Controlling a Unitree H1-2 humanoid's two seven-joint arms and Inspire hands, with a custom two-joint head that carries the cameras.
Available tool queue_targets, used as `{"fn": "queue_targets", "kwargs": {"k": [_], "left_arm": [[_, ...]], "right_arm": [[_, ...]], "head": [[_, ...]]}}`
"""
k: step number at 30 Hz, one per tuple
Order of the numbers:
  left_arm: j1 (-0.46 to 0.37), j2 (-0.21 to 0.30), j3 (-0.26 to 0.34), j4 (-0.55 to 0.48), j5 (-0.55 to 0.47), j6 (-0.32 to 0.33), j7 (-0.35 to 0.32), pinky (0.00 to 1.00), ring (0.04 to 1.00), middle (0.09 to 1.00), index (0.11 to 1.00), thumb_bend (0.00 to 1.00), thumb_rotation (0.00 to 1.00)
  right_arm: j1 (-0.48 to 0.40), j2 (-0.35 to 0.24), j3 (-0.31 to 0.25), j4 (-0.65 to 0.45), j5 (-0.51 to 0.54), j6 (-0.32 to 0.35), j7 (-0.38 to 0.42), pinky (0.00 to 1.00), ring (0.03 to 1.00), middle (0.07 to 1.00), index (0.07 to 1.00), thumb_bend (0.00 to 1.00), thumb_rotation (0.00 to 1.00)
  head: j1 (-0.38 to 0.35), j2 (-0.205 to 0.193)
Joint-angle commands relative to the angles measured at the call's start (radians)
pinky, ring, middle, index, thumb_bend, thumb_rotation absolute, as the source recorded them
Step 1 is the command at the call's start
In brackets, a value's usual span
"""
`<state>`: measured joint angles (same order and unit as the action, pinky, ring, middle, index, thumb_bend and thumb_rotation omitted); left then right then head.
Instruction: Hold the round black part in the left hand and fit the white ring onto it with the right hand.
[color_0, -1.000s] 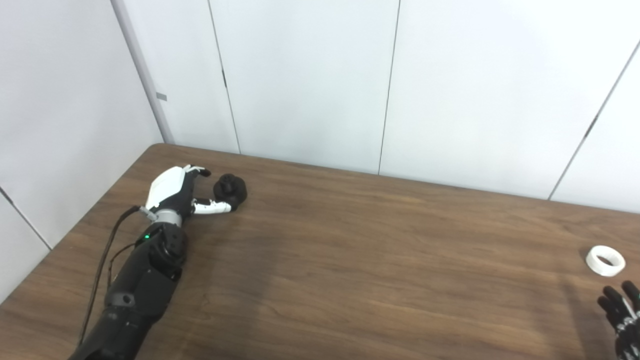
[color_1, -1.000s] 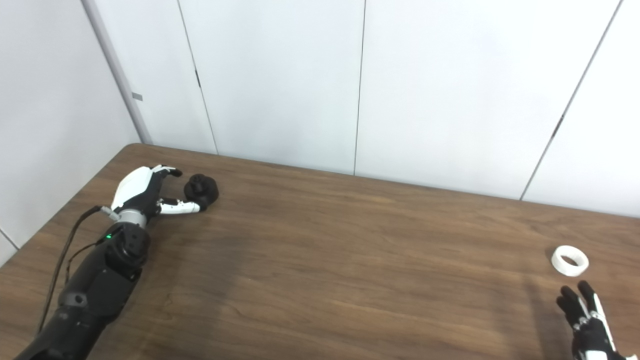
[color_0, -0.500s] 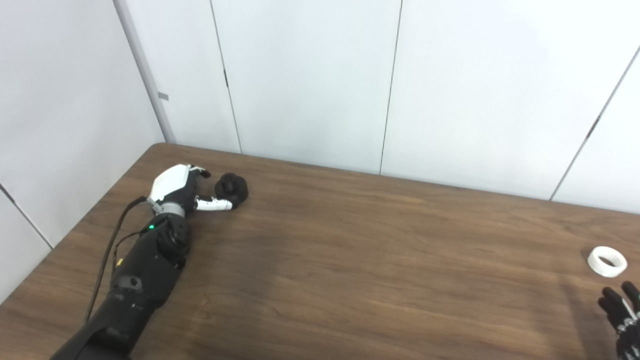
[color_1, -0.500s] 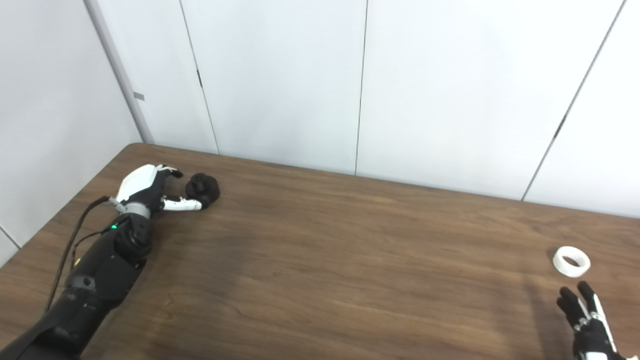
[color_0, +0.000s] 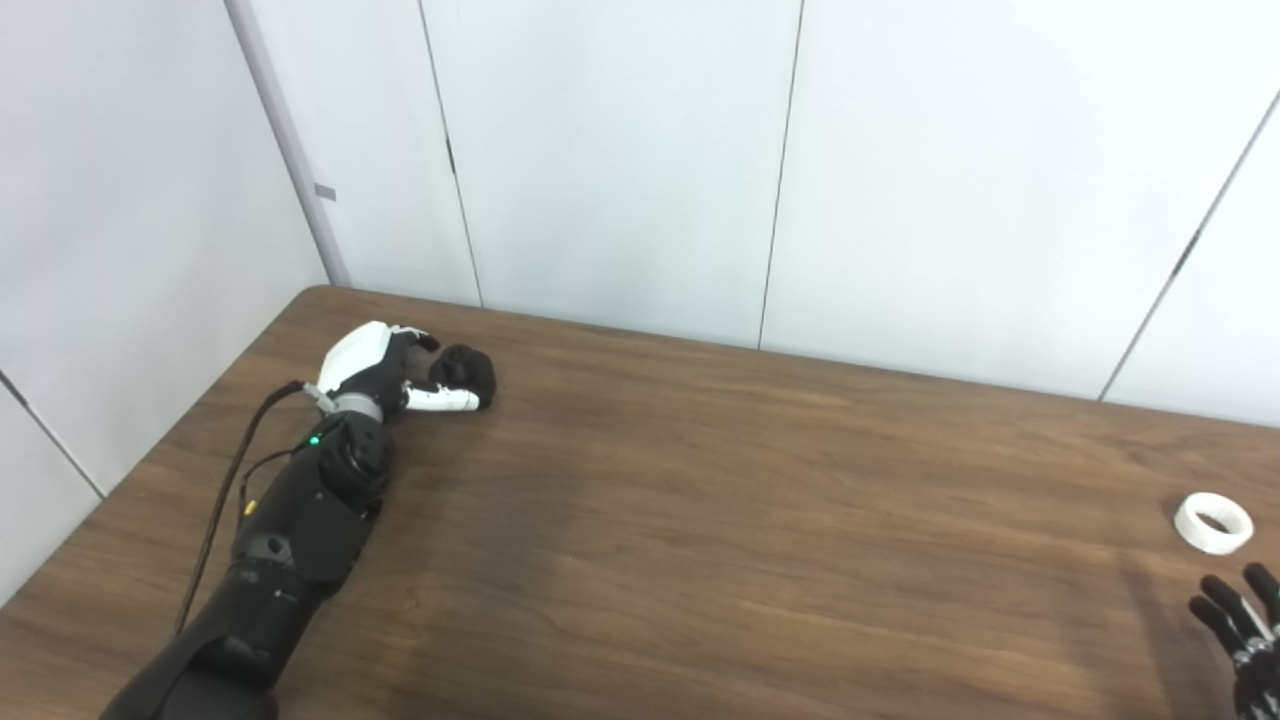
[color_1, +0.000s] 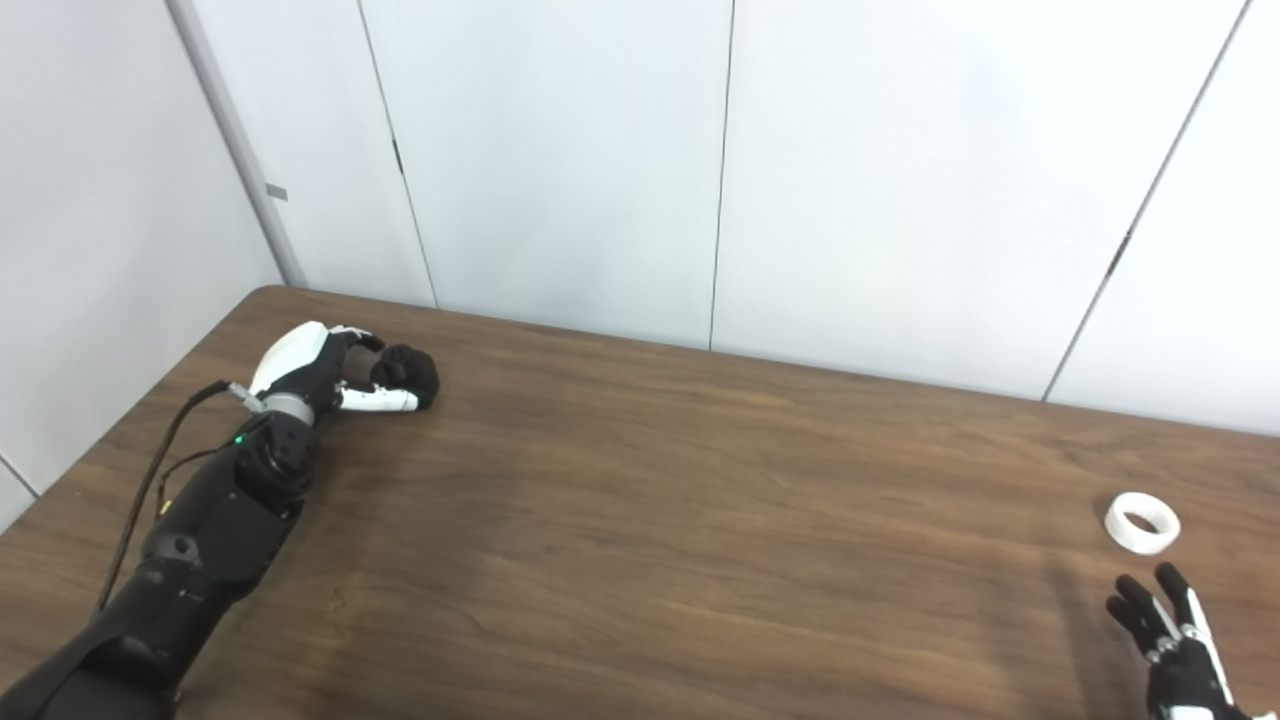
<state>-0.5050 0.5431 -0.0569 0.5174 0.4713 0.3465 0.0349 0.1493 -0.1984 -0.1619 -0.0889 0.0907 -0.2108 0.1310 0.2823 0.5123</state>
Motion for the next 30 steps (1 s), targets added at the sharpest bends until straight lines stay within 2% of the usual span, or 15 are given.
{"fn": "queue_targets", "kwargs": {"k": [1, 11, 24, 29, 30], "left_arm": [[-0.058, 0.018, 0.004, -0.004, 0.001, -0.015, 0.02, 1.0, 1.0, 0.952, 0.804, 0.99, 0.38], [-0.057, 0.02, -0.017, -0.005, 0.015, 0.001, 0.027, 1.0, 1.0, 0.944, 0.786, 0.97, 0.38], [-0.053, 0.025, -0.012, 0.002, 0.01, -0.006, 0.033, 1.0, 1.0, 0.929, 0.765, 0.92, 0.33], [-0.051, 0.02, -0.002, -0.001, 0.005, -0.015, 0.053, 1.0, 0.99, 0.913, 0.717, 0.88, 0.27], [-0.05, 0.017, 0.002, 0.003, 0.003, -0.03, 0.065, 1.0, 0.98, 0.895, 0.673, 0.85, 0.21]], "right_arm": [[0.061, 0.048, 0.025, 0.07, 0.007, -0.009, -0.011, 1.0, 0.92, 0.926, 0.978, 0.58, 1.0], [0.064, 0.048, 0.024, 0.061, 0.011, 0.001, -0.011, 1.0, 0.923, 0.927, 0.979, 0.57, 1.0], [0.064, 0.048, 0.021, 0.062, 0.015, 0.005, -0.012, 1.0, 0.921, 0.92, 0.973, 0.57, 1.0], [0.066, 0.048, 0.022, 0.057, 0.008, 0.008, -0.014, 1.0, 0.916, 0.918, 0.969, 0.56, 1.0], [0.066, 0.048, 0.021, 0.058, 0.009, 0.007, -0.014, 1.0, 0.917, 0.917, 0.97, 0.56, 1.0]], "head": [[0.0, 0.0], [0.004, 0.009], [0.004, 0.016], [0.005, 0.017], [0.005, 0.017]]}}
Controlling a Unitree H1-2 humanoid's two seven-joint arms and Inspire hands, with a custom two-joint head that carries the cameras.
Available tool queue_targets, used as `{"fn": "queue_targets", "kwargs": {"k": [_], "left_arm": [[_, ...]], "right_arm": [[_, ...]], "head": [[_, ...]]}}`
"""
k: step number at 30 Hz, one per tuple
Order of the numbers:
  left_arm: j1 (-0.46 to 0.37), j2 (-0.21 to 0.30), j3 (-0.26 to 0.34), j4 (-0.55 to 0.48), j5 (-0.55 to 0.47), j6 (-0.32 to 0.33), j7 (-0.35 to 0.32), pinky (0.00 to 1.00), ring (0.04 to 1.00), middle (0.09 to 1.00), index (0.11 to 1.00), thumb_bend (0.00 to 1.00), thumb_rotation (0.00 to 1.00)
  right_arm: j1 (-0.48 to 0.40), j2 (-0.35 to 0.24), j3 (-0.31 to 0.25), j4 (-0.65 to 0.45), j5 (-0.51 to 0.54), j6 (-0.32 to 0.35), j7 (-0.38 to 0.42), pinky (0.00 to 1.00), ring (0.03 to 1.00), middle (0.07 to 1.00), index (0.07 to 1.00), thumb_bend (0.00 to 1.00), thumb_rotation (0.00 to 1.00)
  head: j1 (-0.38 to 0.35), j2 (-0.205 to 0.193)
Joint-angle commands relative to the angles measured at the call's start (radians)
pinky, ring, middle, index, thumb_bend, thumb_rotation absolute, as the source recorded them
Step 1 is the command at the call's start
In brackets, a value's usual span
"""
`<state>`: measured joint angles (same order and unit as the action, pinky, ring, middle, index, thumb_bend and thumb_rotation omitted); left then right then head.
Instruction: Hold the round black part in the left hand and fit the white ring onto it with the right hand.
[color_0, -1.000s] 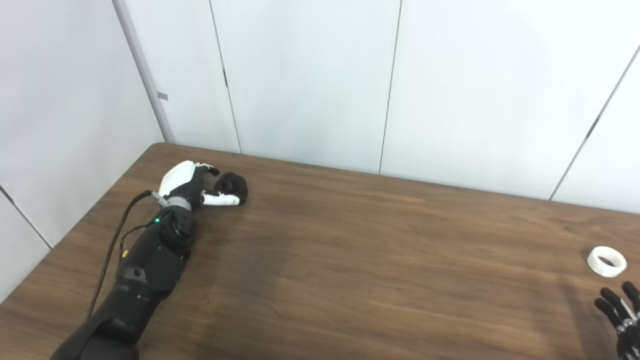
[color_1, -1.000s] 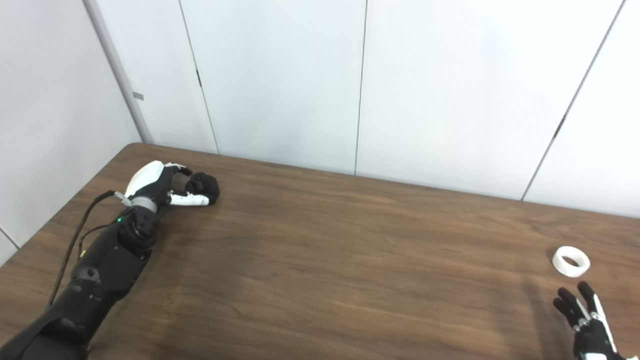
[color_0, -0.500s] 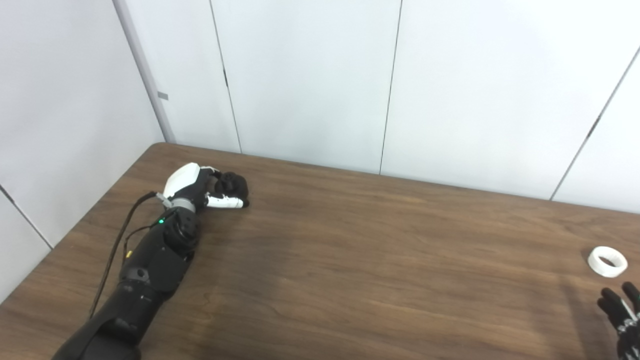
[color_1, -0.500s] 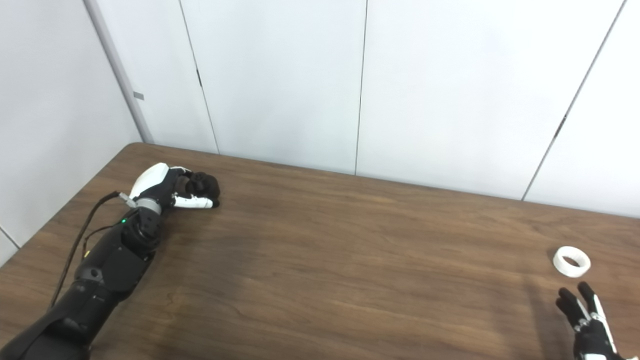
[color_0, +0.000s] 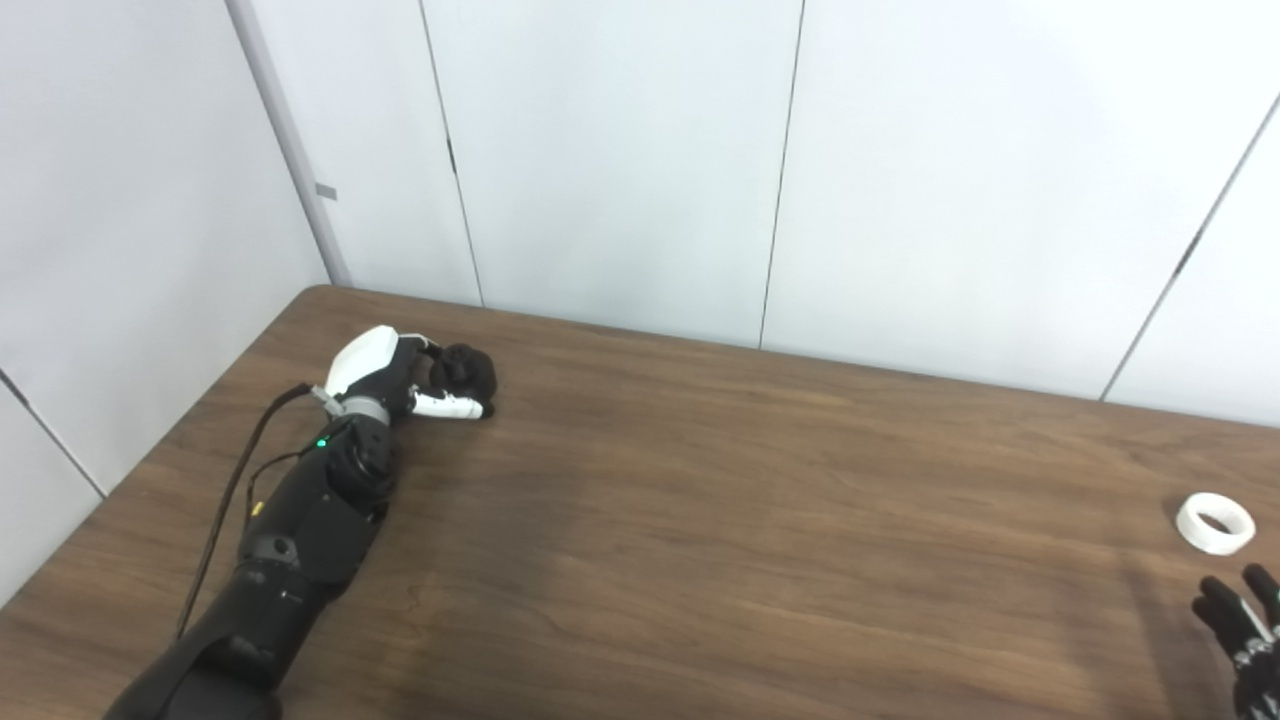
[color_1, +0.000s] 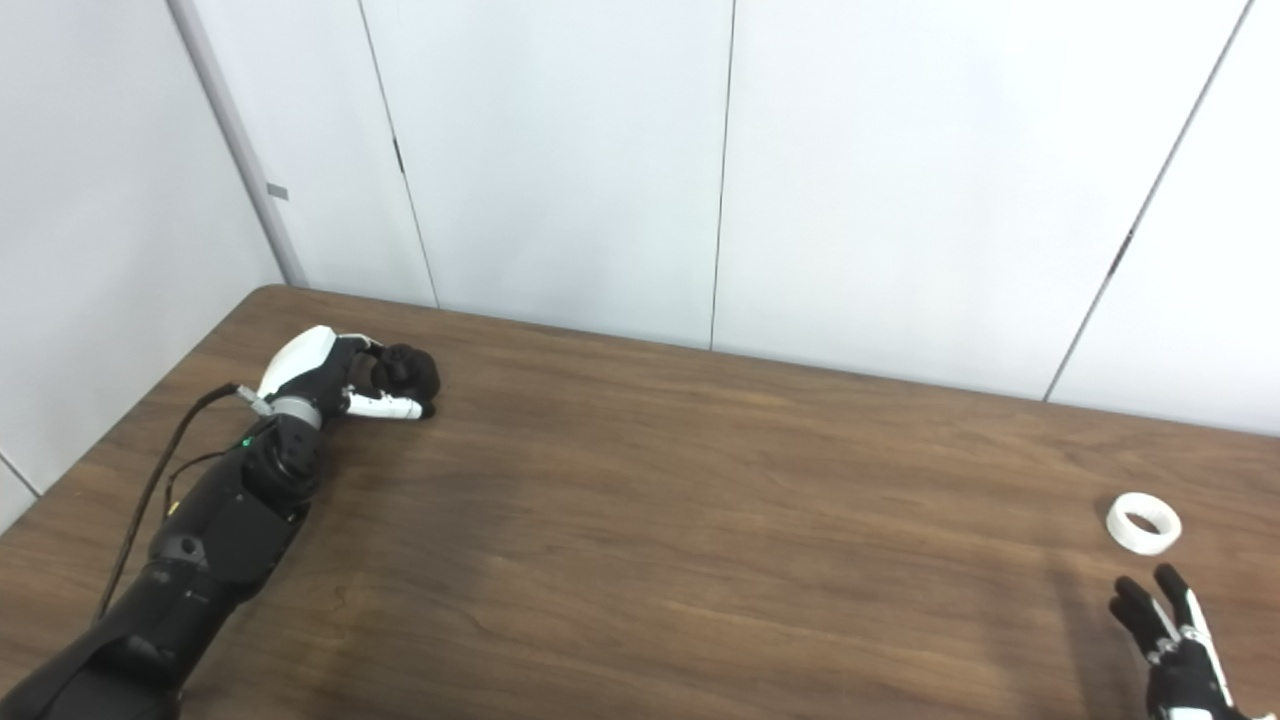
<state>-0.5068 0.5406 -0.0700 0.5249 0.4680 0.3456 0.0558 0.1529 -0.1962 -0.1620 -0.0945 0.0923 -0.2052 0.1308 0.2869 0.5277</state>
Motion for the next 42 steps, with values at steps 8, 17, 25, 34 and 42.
{"fn": "queue_targets", "kwargs": {"k": [8, 17, 25, 34, 42], "left_arm": [[-0.044, 0.002, 0.046, 0.02, -0.024, -0.132, 0.122, 1.0, 0.901, 0.762, 0.485, 0.52, 0.04], [-0.033, 0.005, 0.039, 0.006, -0.004, -0.152, 0.138, 1.0, 0.896, 0.764, 0.484, 0.52, 0.04], [-0.008, 0.009, 0.039, -0.054, 0.001, -0.149, 0.131, 1.0, 0.895, 0.765, 0.484, 0.52, 0.04], [0.077, 0.01, 0.005, -0.341, 0.068, -0.04, 0.035, 1.0, 0.886, 0.755, 0.484, 0.52, 0.04], [0.153, -0.011, -0.069, -0.69, 0.189, 0.123, -0.163, 1.0, 0.897, 0.749, 0.483, 0.52, 0.04]], "right_arm": [[0.063, 0.044, 0.022, 0.061, 0.005, 0.008, -0.014, 1.0, 0.923, 0.919, 0.974, 0.57, 1.0], [0.062, 0.043, 0.023, 0.063, -0.001, 0.006, -0.013, 1.0, 0.919, 0.92, 0.975, 0.58, 1.0], [0.058, 0.046, 0.024, 0.069, -0.013, -0.005, -0.018, 1.0, 0.91, 0.912, 0.972, 0.58, 1.0], [0.059, 0.059, 0.033, 0.068, -0.034, -0.011, -0.031, 1.0, 0.882, 0.899, 0.955, 0.62, 1.0], [0.059, 0.073, 0.041, 0.07, -0.049, -0.026, -0.038, 1.0, 0.878, 0.89, 0.94, 0.63, 1.0]], "head": [[-0.001, 0.003], [-0.003, 0.005], [-0.028, 0.013], [-0.073, 0.026], [-0.108, 0.037]]}}
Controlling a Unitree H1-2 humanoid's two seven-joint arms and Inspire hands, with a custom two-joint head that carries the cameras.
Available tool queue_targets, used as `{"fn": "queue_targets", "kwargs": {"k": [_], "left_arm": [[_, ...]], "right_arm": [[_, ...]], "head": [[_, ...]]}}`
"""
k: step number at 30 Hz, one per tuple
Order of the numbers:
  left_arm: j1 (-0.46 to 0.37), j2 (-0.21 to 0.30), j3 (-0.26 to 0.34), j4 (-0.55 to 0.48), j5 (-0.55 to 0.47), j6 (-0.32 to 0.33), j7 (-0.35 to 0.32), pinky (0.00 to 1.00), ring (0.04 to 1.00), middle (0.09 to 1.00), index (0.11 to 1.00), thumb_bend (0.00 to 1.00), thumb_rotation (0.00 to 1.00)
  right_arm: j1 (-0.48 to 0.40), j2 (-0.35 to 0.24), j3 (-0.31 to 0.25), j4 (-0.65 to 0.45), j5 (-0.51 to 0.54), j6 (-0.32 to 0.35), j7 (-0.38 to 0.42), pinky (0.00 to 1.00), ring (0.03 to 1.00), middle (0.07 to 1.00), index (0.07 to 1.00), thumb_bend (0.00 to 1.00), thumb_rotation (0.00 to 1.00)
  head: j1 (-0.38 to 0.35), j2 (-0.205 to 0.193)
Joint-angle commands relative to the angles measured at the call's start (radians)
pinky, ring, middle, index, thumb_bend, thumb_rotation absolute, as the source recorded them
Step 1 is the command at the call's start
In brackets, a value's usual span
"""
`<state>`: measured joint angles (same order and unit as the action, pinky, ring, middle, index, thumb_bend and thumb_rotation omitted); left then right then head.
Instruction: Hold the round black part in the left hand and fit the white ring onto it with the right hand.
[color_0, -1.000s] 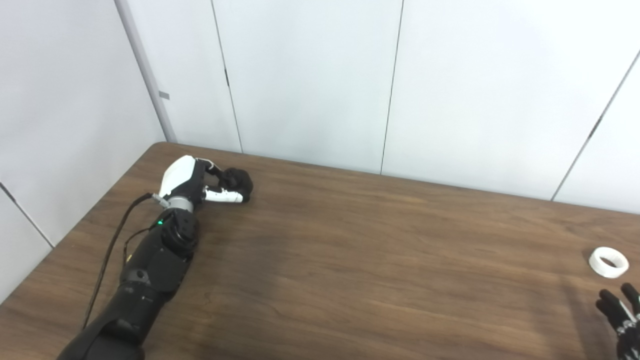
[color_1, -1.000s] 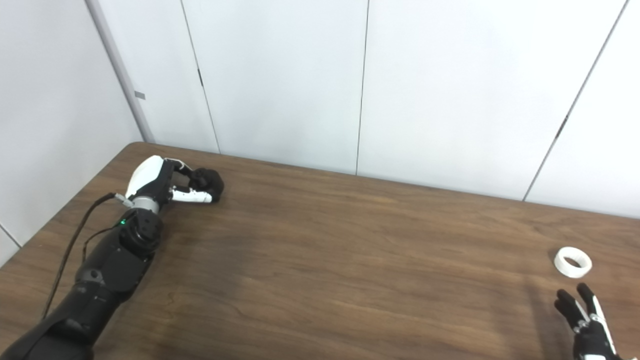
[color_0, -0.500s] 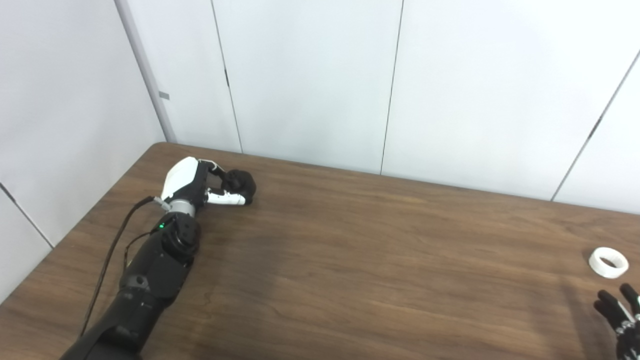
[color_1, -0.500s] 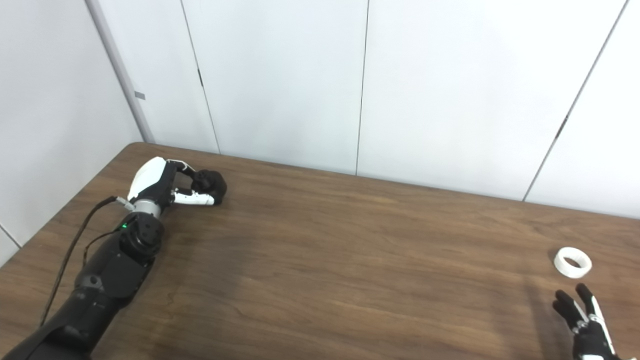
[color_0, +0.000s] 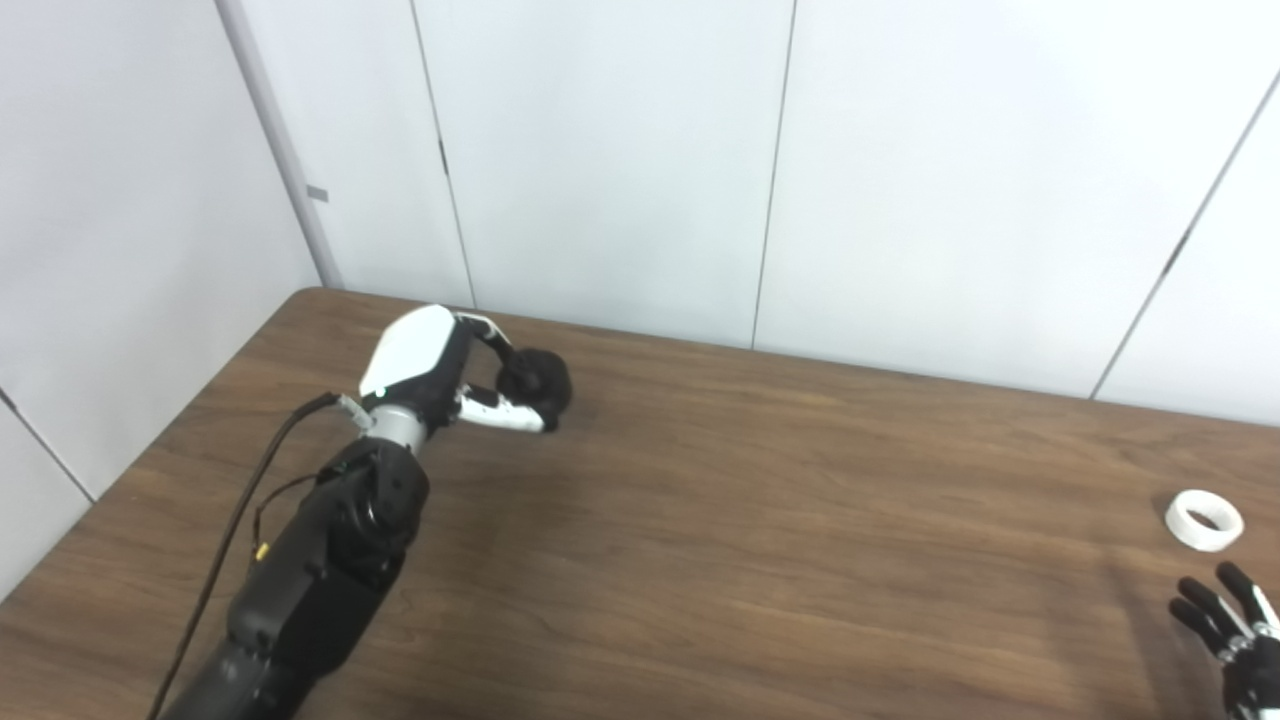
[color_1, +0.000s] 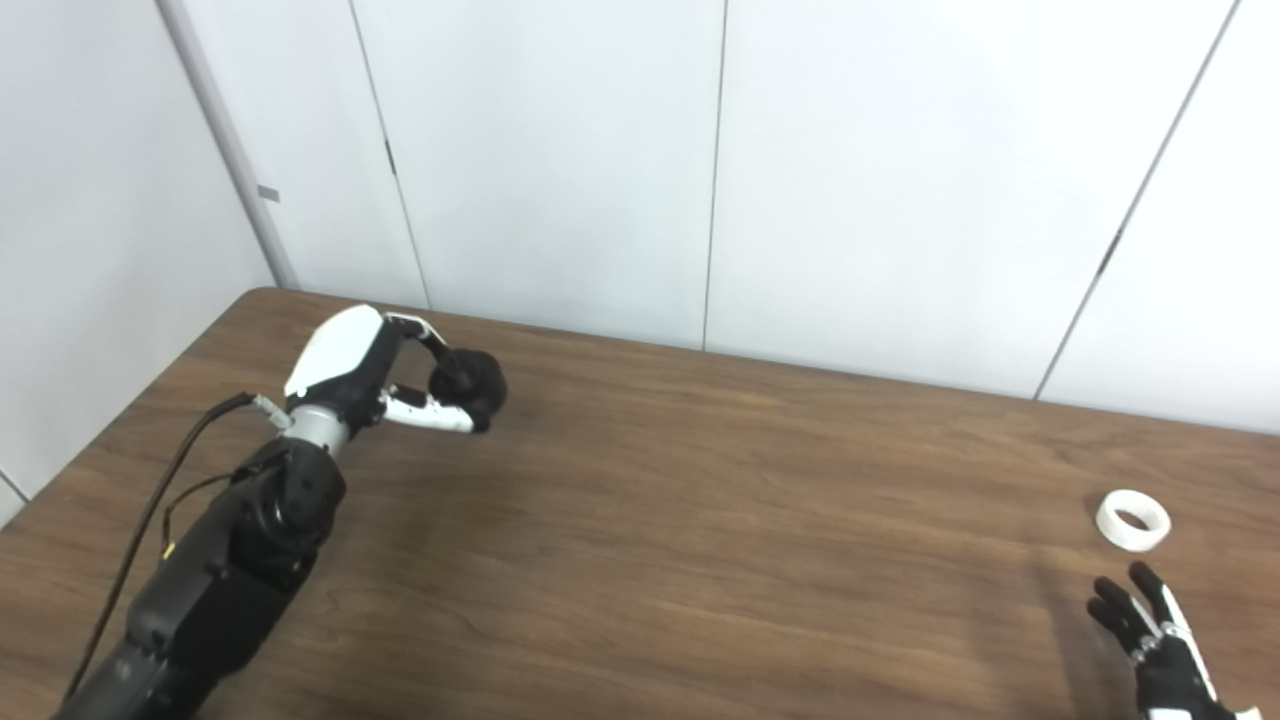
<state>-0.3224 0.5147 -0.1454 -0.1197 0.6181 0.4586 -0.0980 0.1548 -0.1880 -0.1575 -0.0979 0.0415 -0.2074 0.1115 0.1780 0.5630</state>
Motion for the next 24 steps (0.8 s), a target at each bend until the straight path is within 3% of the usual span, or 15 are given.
{"fn": "queue_targets", "kwargs": {"k": [1, 11, 24], "left_arm": [[-0.023, 0.005, 0.0, -0.075, 0.056, 0.01, -0.029, 1.0, 0.892, 0.745, 0.483, 0.52, 0.04], [0.03, -0.075, -0.111, -0.284, 0.202, -0.003, -0.154, 1.0, 0.869, 0.737, 0.482, 0.52, 0.05], [0.115, -0.208, -0.194, -0.348, 0.31, -0.078, -0.184, 1.0, 0.87, 0.749, 0.482, 0.52, 0.05]], "right_arm": [[0.057, 0.066, 0.037, 0.073, -0.002, -0.023, -0.02, 1.0, 0.875, 0.89, 0.94, 0.64, 1.0], [0.058, 0.089, 0.054, 0.048, -0.046, -0.006, -0.034, 1.0, 0.868, 0.884, 0.938, 0.65, 1.0], [0.057, 0.142, 0.094, -0.015, -0.091, 0.06, -0.073, 1.0, 0.876, 0.89, 0.924, 0.61, 1.0]], "head": [[0.001, 0.001], [-0.067, 0.025], [-0.17, 0.079]]}}
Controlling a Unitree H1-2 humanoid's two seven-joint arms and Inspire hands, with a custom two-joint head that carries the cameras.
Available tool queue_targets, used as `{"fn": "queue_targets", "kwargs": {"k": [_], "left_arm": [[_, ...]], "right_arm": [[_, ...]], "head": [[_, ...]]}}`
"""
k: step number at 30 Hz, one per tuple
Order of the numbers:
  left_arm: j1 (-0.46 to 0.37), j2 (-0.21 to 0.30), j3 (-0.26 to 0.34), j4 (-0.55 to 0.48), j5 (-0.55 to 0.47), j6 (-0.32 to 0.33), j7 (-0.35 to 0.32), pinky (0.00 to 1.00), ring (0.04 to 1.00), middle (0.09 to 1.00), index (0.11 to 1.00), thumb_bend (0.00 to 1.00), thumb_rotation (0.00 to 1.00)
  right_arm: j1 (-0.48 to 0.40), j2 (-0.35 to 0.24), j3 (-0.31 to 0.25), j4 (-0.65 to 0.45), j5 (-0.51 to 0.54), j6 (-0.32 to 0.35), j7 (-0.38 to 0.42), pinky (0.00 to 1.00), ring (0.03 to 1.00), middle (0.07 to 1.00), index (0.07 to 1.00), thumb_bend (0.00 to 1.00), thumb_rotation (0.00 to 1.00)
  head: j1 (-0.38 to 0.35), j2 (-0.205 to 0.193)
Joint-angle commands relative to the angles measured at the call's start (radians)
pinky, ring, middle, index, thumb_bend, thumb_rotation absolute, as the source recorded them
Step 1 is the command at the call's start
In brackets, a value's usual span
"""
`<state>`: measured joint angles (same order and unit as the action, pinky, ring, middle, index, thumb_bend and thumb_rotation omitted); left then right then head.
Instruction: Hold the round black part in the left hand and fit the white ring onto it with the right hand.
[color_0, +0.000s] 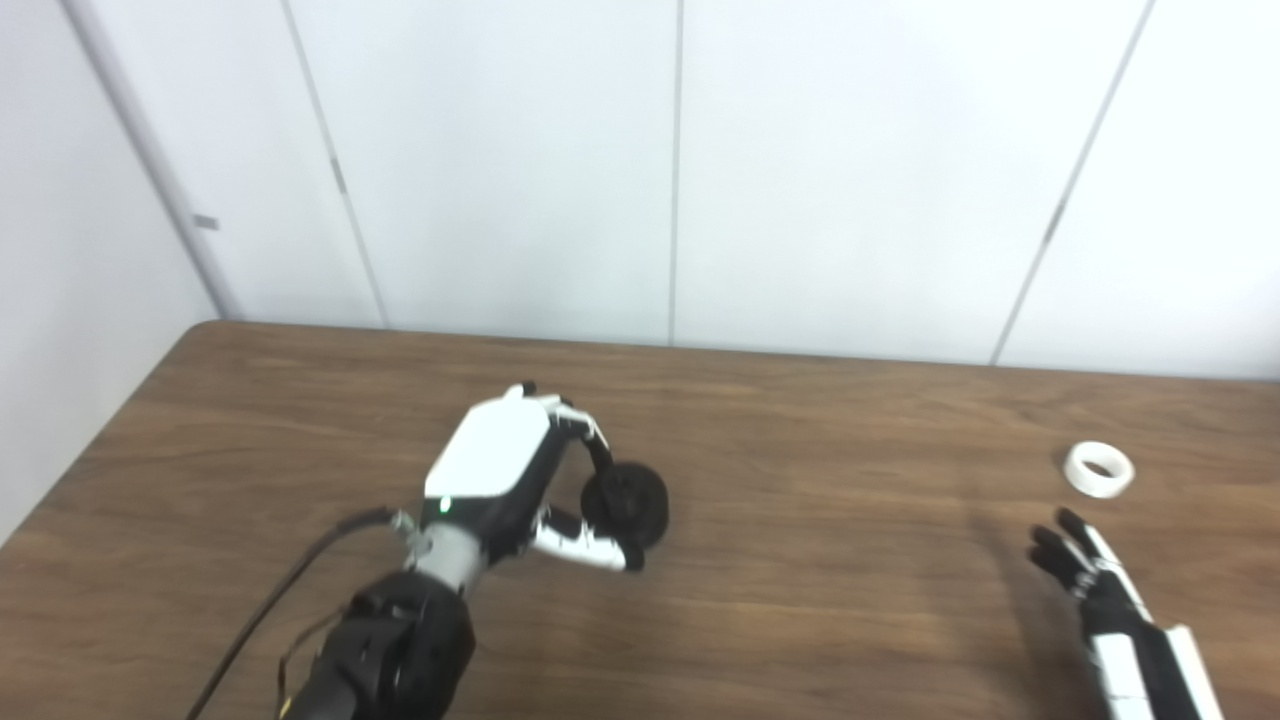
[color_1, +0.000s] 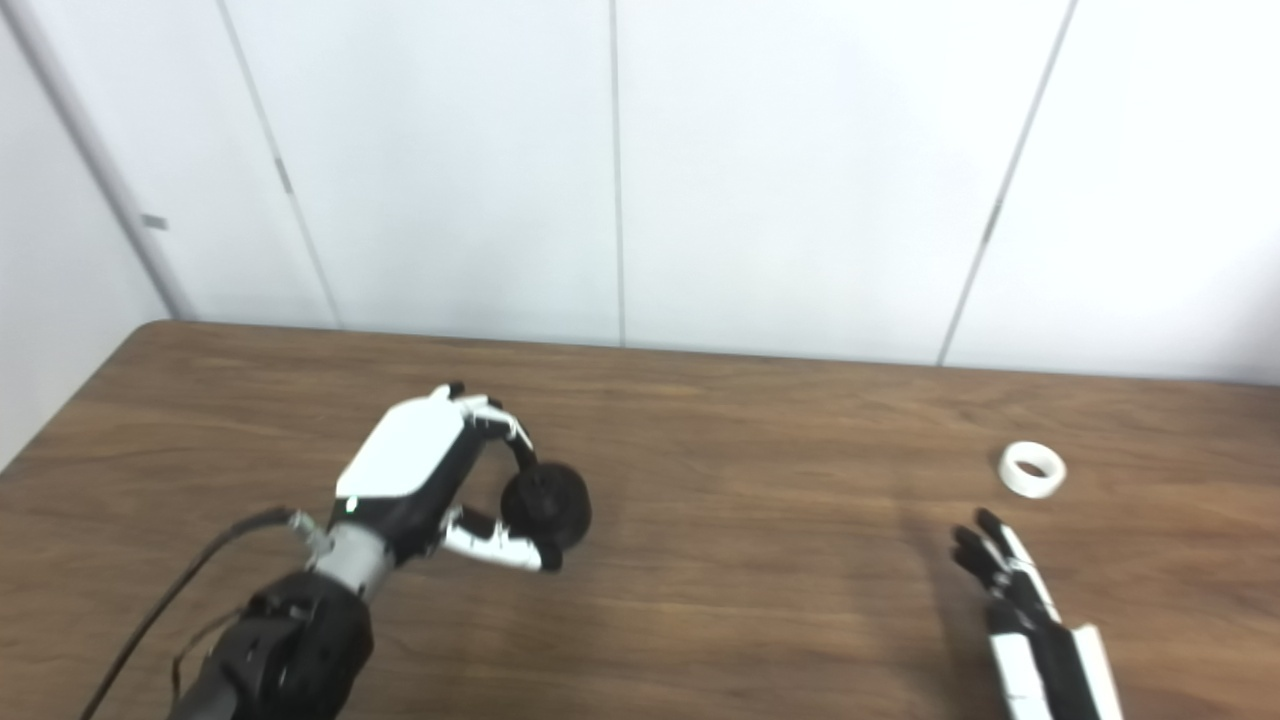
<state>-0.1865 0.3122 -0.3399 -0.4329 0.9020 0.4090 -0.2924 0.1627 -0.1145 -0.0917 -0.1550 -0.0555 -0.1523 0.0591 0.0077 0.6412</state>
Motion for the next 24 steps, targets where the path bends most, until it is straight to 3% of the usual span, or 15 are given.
{"fn": "queue_targets", "kwargs": {"k": [1, 13, 21, 24], "left_arm": [[-0.017, -0.011, 0.0, -0.037, 0.028, -0.034, 0.007, 1.0, 0.87, 0.75, 0.482, 0.52, 0.05], [0.08, -0.112, -0.057, 0.03, 0.064, -0.103, 0.019, 1.0, 0.864, 0.751, 0.481, 0.52, 0.05], [0.139, -0.136, -0.089, 0.089, 0.123, -0.145, 0.053, 1.0, 0.86, 0.747, 0.481, 0.52, 0.05], [0.157, -0.143, -0.096, 0.093, 0.148, -0.129, 0.031, 1.0, 0.872, 0.759, 0.482, 0.52, 0.05]], "right_arm": [[0.049, 0.07, 0.032, 0.039, 0.004, 0.008, -0.023, 1.0, 0.876, 0.89, 0.924, 0.61, 1.0], [0.045, 0.078, 0.072, -0.01, -0.012, 0.056, -0.065, 1.0, 0.872, 0.889, 0.926, 0.59, 1.0], [0.042, 0.067, 0.083, -0.035, -0.012, 0.093, -0.069, 1.0, 0.883, 0.89, 0.923, 0.62, 1.0], [0.043, 0.066, 0.085, -0.045, -0.006, 0.103, -0.07, 1.0, 0.885, 0.889, 0.923, 0.63, 1.0]], "head": [[-0.006, 0.005], [-0.044, 0.057], [-0.047, 0.081], [-0.048, 0.094]]}}
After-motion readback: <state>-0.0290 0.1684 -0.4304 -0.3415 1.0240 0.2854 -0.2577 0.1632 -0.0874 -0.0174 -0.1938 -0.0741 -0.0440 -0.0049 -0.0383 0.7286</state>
